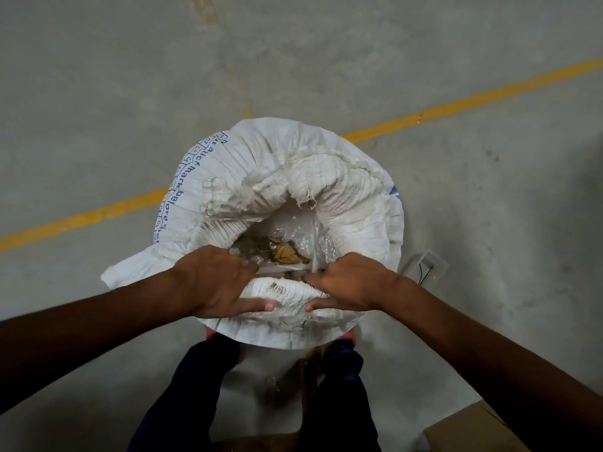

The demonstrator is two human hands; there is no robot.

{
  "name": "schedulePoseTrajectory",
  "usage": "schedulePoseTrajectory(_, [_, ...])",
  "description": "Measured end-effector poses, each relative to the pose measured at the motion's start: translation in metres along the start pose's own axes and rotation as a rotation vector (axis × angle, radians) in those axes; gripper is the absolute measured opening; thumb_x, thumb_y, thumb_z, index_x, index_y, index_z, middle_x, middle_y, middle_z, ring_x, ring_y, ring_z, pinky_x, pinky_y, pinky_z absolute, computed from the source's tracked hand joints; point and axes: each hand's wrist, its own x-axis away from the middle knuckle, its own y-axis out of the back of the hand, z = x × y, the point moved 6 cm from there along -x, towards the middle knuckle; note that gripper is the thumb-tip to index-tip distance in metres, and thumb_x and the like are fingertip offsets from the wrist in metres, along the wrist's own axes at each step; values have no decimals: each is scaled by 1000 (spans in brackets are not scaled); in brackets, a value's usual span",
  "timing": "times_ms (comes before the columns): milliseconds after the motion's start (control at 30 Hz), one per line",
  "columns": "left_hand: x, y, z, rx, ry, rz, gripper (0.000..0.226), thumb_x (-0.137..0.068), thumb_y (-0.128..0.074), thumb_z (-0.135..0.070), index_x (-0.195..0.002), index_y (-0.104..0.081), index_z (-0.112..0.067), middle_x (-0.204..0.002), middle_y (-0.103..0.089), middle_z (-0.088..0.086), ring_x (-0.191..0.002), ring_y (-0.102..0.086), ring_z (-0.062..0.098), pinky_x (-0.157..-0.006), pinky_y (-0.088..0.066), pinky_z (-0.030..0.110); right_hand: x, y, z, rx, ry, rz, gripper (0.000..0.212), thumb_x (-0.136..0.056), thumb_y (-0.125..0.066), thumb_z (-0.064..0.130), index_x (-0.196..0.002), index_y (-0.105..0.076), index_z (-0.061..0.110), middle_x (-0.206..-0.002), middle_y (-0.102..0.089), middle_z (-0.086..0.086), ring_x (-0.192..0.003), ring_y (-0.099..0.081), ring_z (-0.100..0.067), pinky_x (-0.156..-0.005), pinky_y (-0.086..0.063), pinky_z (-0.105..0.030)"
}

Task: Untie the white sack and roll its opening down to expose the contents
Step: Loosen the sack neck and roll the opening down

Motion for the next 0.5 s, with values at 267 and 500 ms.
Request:
schedulePoseTrajectory(267, [-8,-17,-18,-123,-303,-28,97,-92,1,-85,-112,-72,-23,-103,-77,3,-99,-71,26,-89,-46,39,3,-5,11,-35,-16,54,95,-75,-63,83,-140,-33,20,-110,-72,-10,-96,-68,-32,-96,-42,-42])
schedulePoseTrajectory(500, [5,-39,-4,90,-271,89,69,-102,-26,-75,-125,-60,-19,-123,-70,6,-106,-67,30,-87,-49,40,15,-9,-5,99,-182,147,125,-67,-91,49,-159,-11,25,-148,-44,-16,-122,-56,-34,-96,-51,-44])
